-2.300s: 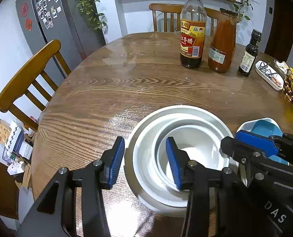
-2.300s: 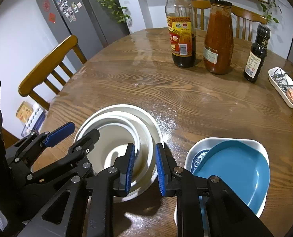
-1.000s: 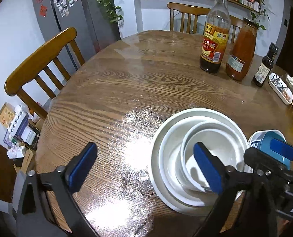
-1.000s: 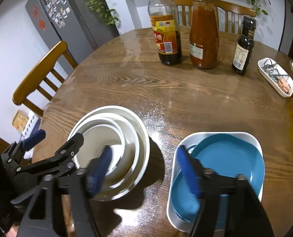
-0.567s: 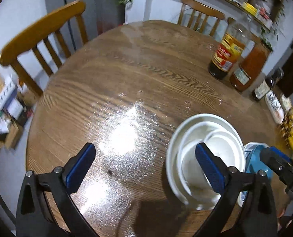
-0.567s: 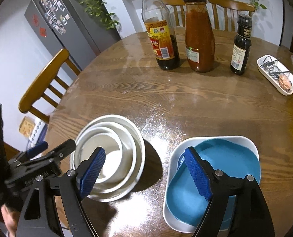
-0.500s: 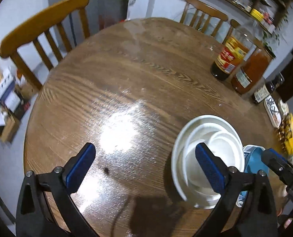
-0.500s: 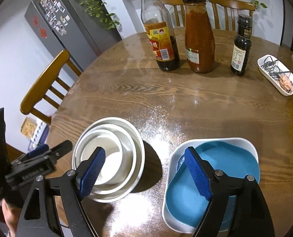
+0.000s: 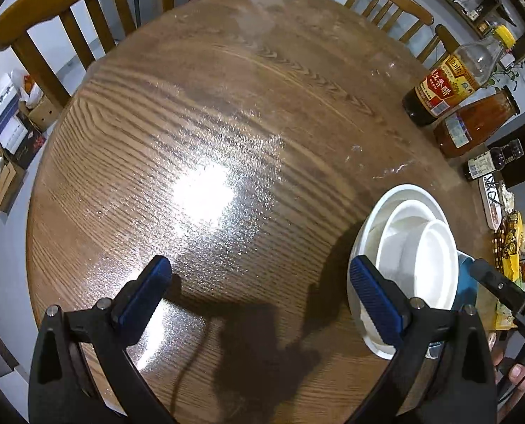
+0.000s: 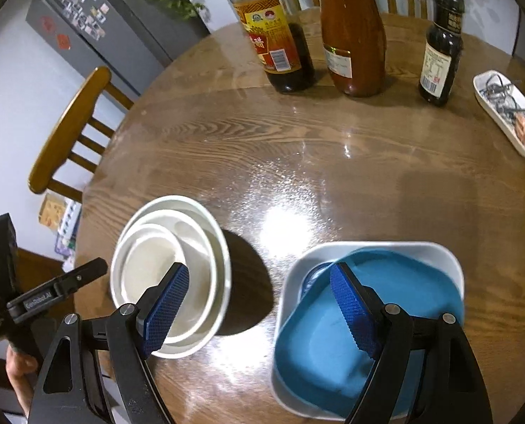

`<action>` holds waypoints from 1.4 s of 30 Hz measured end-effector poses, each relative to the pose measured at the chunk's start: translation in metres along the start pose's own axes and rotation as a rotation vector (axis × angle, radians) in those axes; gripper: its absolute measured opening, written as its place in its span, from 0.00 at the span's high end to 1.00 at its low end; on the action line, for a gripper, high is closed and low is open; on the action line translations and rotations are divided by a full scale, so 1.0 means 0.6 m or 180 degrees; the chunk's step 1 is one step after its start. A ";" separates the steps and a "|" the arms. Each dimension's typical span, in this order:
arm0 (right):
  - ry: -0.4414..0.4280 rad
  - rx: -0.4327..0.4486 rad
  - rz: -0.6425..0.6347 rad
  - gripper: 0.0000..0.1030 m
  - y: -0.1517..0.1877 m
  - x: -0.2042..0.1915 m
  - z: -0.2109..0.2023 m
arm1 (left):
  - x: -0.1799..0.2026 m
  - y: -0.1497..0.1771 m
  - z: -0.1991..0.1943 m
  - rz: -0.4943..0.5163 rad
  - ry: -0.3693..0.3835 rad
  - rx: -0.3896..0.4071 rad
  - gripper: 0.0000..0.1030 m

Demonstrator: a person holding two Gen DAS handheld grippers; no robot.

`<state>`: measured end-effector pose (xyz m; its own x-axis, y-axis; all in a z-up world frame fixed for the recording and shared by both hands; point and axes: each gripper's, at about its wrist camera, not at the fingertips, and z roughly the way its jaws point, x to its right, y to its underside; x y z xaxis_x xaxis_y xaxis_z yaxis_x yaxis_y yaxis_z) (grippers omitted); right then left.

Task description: Organize plates and bowls

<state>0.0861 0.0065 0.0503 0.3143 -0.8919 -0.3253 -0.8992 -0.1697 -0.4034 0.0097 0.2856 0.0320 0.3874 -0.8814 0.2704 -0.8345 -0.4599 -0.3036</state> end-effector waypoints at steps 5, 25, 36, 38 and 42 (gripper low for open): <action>-0.0038 -0.0138 -0.0047 0.20 -0.010 0.004 0.020 | -0.007 -0.004 0.003 -0.0100 0.0061 -0.0068 0.02; 0.0259 -0.0326 -0.0390 0.20 -0.029 0.001 0.046 | 0.018 -0.013 0.025 0.0031 0.0048 -0.0148 0.01; 0.0507 -0.0372 -0.0962 0.25 -0.040 -0.035 0.073 | 0.017 -0.014 0.034 0.0062 0.0081 -0.0153 0.04; 0.0454 -0.0375 -0.1040 0.35 -0.045 -0.037 0.073 | 0.019 -0.011 0.031 0.0065 0.0132 -0.0120 0.08; 0.0235 -0.0421 -0.1152 0.63 -0.051 -0.046 0.076 | 0.028 -0.008 0.024 0.0075 0.0242 -0.0043 0.24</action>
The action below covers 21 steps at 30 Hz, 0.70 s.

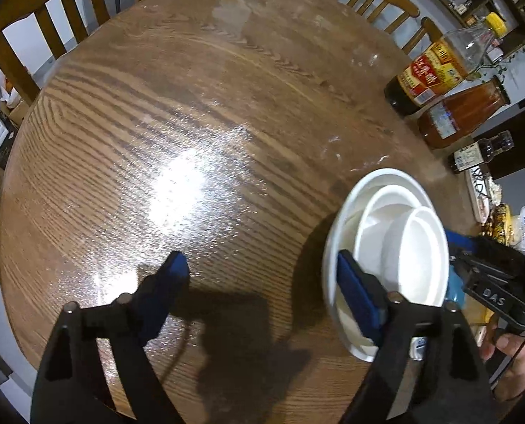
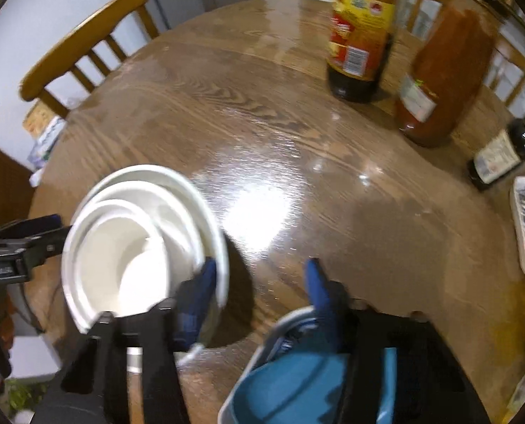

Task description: Organize plates and bowls

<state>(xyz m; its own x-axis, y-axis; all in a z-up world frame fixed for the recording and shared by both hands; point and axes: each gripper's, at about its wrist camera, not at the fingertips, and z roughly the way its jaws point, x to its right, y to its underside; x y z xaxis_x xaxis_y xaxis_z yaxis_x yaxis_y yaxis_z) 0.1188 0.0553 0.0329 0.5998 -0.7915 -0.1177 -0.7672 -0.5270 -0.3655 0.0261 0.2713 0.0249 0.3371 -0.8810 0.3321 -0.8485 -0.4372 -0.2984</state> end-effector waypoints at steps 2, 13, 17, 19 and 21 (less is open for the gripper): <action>-0.0181 -0.0039 0.0021 0.74 -0.001 0.001 0.006 | 0.004 0.002 -0.003 -0.0010 0.0068 0.0033 0.32; -0.0621 0.0275 0.0557 0.91 0.031 0.015 0.000 | 0.055 0.022 -0.017 0.0093 0.0214 0.0401 0.98; -0.0642 0.0390 0.0705 0.90 0.045 0.012 -0.005 | 0.067 0.023 -0.016 0.0121 0.0045 0.0499 0.98; -0.0667 0.0420 0.0774 0.90 0.053 0.016 -0.008 | 0.064 0.021 -0.014 0.0103 0.0113 0.0481 0.98; -0.0689 0.0447 0.0834 0.90 0.058 0.023 -0.009 | 0.071 0.021 -0.014 0.0170 0.0081 0.0494 0.98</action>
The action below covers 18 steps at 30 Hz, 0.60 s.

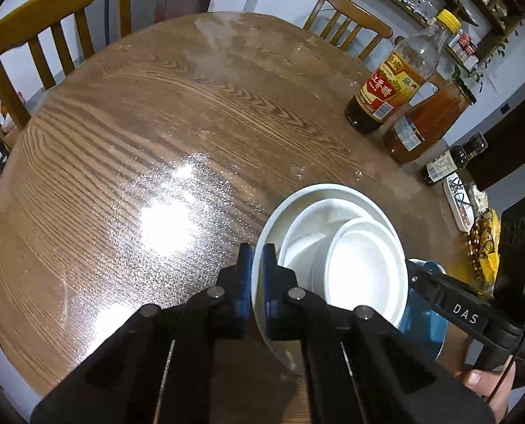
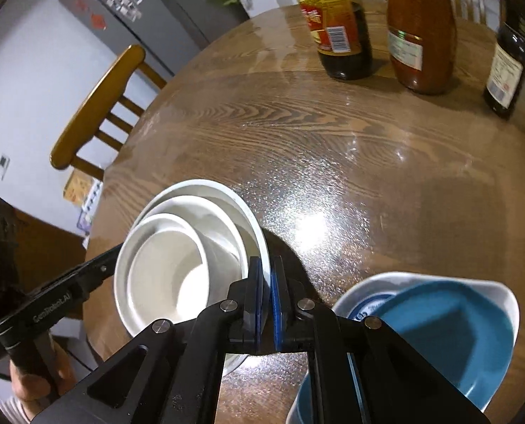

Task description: Organize plates and bowls

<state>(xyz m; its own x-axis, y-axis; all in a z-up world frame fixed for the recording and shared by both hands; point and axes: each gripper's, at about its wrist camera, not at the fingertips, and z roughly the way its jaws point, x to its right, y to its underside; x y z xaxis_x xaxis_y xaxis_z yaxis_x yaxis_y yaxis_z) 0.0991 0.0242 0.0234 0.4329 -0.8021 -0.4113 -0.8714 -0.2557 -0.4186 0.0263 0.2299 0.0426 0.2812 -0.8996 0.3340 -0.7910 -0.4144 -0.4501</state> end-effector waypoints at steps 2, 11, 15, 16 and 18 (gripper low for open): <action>0.0014 0.0028 0.0032 0.90 0.003 0.004 -0.004 | 0.006 0.002 -0.002 0.0042 -0.0007 0.0015 0.98; 0.0061 0.0205 0.0078 0.90 0.003 0.005 -0.033 | 0.033 -0.007 -0.026 0.0175 0.0080 0.0169 0.98; 0.0080 0.0342 0.0127 0.90 0.010 0.011 -0.064 | 0.061 -0.008 -0.033 0.0291 0.0147 0.0176 0.98; 0.0095 0.0373 0.0149 0.90 0.014 0.014 -0.073 | 0.073 -0.006 -0.031 0.0332 0.0177 0.0160 0.98; 0.0134 0.0425 0.0203 0.90 0.023 0.023 -0.089 | 0.094 -0.002 -0.030 0.0426 0.0238 0.0138 0.98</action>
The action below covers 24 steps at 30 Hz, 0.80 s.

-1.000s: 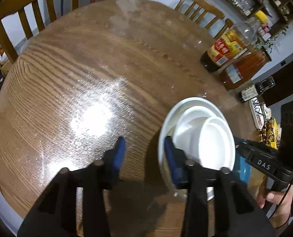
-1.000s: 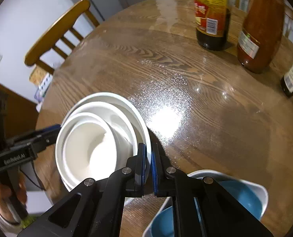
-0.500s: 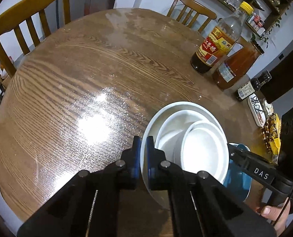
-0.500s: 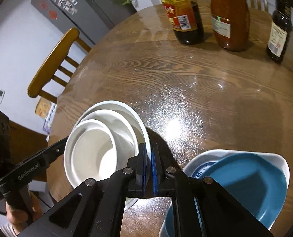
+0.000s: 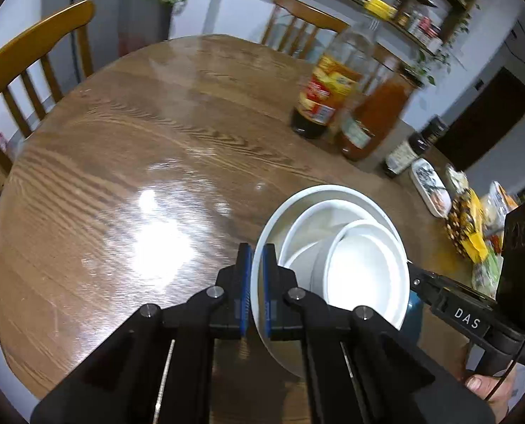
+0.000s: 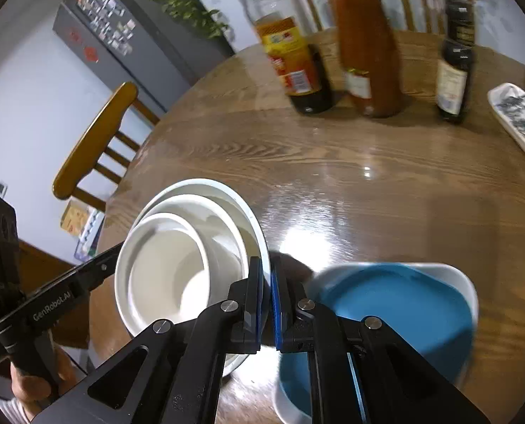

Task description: Organize plates and bowls

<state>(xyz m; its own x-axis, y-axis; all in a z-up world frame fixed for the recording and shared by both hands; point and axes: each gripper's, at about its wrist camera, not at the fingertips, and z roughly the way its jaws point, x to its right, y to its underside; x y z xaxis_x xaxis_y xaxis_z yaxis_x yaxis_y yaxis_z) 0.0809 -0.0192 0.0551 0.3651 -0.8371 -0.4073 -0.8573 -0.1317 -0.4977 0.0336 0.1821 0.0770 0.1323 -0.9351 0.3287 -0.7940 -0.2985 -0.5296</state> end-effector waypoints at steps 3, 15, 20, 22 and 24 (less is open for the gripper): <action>0.0076 0.0092 0.0114 0.90 0.012 0.021 -0.030 | 0.040 0.002 0.006 0.0172 0.0083 -0.0038 0.98; 0.0474 0.0241 0.0689 0.90 0.081 0.139 -0.117 | 0.158 0.041 0.086 0.0595 0.0294 -0.0481 0.98; 0.0538 0.0187 0.0788 0.90 0.087 0.171 -0.099 | 0.165 0.033 0.099 0.0606 0.0232 -0.0432 0.98; 0.0548 0.0201 0.0755 0.90 0.082 0.172 -0.096 | 0.169 0.026 0.102 0.0655 0.0200 -0.0329 0.98; 0.0561 0.0225 0.0729 0.90 0.077 0.175 -0.091 | 0.169 0.017 0.110 0.0649 0.0158 -0.0306 0.98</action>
<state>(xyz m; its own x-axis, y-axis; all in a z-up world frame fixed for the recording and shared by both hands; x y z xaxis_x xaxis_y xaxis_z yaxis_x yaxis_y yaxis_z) 0.0597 -0.1421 0.0314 0.0910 -0.9209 -0.3790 -0.8805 0.1034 -0.4627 0.0782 0.0717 0.0536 -0.0641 -0.9630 0.2620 -0.8545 -0.0827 -0.5128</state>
